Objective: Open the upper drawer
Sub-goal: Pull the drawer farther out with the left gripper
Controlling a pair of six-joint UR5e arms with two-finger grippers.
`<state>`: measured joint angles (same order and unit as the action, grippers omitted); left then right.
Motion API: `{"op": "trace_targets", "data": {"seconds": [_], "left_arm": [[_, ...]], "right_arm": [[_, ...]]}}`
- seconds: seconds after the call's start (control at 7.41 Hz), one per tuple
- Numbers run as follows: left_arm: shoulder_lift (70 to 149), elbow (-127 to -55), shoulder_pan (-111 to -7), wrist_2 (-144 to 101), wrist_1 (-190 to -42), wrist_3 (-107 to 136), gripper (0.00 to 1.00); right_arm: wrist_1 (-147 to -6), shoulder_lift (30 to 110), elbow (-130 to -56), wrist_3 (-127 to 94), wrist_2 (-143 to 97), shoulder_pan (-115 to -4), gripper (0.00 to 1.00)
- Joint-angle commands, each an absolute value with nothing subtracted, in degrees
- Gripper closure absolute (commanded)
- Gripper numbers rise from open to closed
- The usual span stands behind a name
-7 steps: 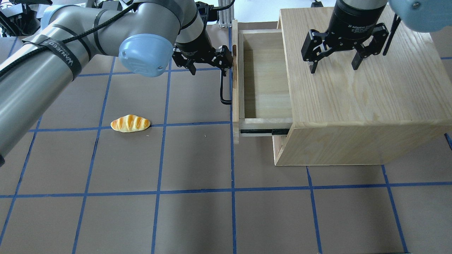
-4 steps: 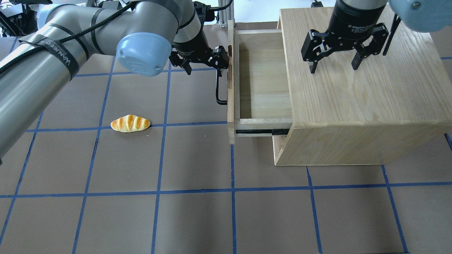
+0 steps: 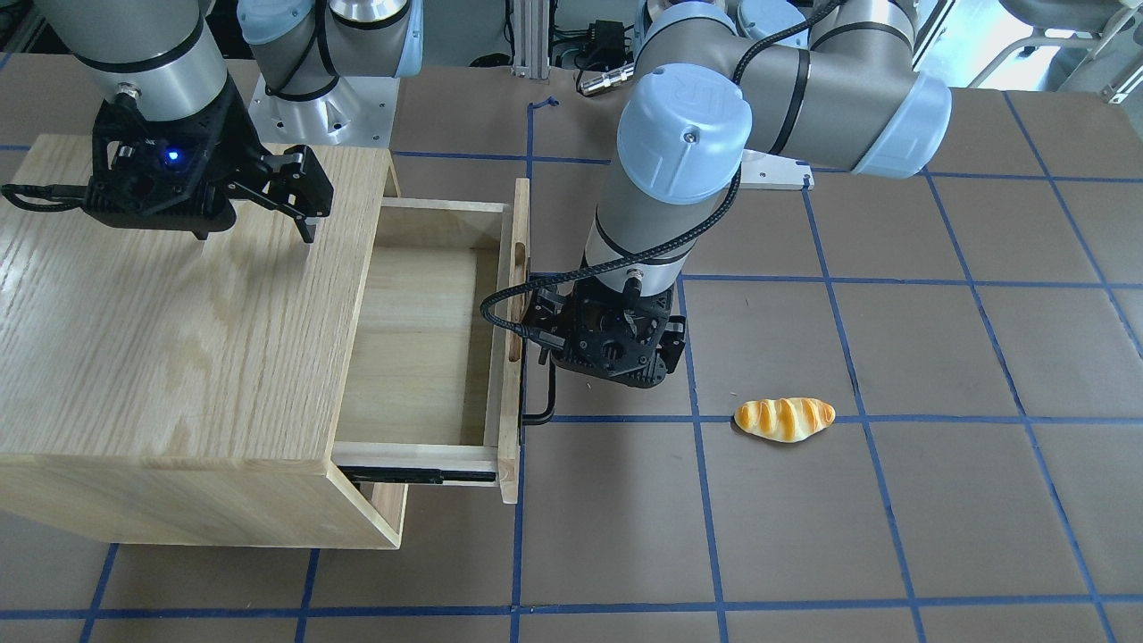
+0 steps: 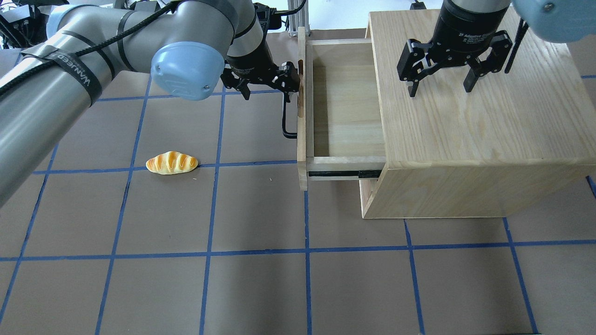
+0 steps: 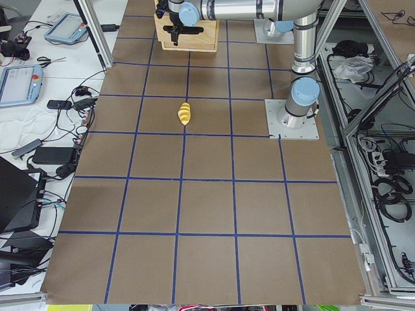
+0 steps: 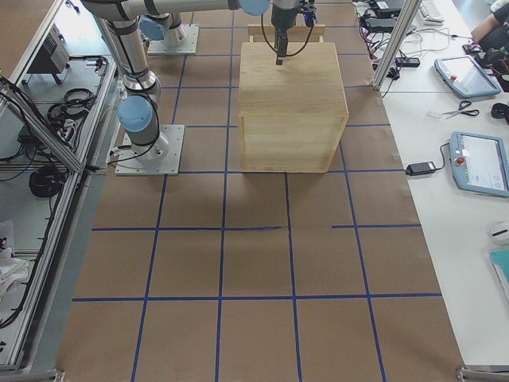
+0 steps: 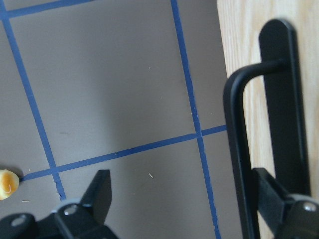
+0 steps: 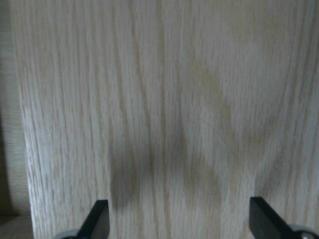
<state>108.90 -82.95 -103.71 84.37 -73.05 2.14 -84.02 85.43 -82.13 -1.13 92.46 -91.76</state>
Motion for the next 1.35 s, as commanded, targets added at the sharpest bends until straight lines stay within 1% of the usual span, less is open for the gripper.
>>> {"op": "trace_targets", "data": {"seconds": [0.0,1.21], "left_arm": [[108.72,-82.97,-103.71,85.51,-73.56,1.5,0.0],[107.58,-82.88,-101.51,85.78,-76.28,-2.64,0.0]], "right_arm": [[-84.02,85.43,-82.09,-1.05,92.46,-91.76,0.0],[-84.02,85.43,-82.09,-1.06,92.46,-91.76,0.0]]}}
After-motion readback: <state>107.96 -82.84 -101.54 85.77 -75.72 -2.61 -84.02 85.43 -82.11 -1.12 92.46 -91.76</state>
